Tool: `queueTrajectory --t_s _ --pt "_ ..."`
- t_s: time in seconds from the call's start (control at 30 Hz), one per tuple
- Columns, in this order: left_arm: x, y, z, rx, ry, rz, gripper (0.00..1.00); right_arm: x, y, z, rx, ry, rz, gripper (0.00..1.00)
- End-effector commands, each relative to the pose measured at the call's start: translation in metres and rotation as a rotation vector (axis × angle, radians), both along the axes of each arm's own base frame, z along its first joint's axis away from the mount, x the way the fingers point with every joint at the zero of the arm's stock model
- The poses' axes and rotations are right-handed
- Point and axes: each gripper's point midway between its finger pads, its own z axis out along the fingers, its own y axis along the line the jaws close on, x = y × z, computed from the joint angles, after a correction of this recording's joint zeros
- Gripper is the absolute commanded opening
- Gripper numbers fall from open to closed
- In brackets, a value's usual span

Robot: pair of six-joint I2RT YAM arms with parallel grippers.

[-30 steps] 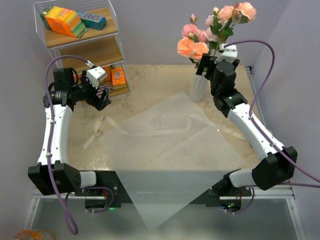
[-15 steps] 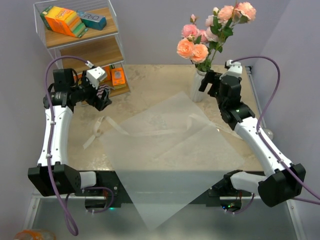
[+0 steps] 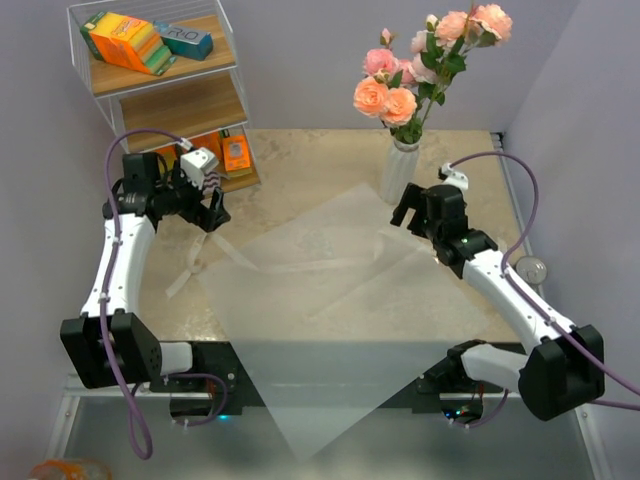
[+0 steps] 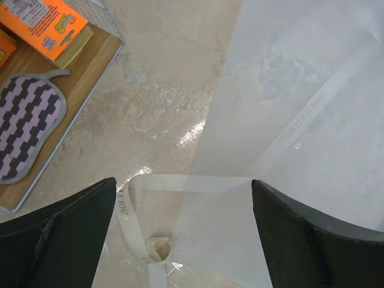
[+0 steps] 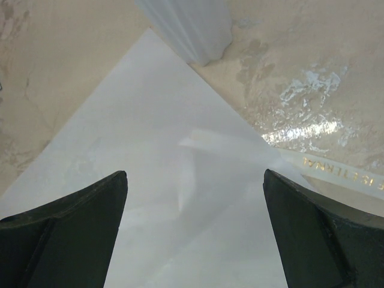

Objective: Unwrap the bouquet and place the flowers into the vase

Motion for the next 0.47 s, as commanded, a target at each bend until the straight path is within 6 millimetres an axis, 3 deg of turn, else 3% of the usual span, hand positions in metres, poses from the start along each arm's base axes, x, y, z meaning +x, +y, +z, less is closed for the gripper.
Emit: queueTrajectory --t_s 0.0,0.43 --pt "0.003 0.002 -0.002 -0.020 -0.016 0.031 0.99 -0.005 0.006 0.026 0.068 -0.100 0.030 0.99" --pt "0.000 -0.001 -0.019 -0.048 0.039 0.035 0.99 -0.022 0.019 0.042 0.107 -0.186 0.118 0.99"
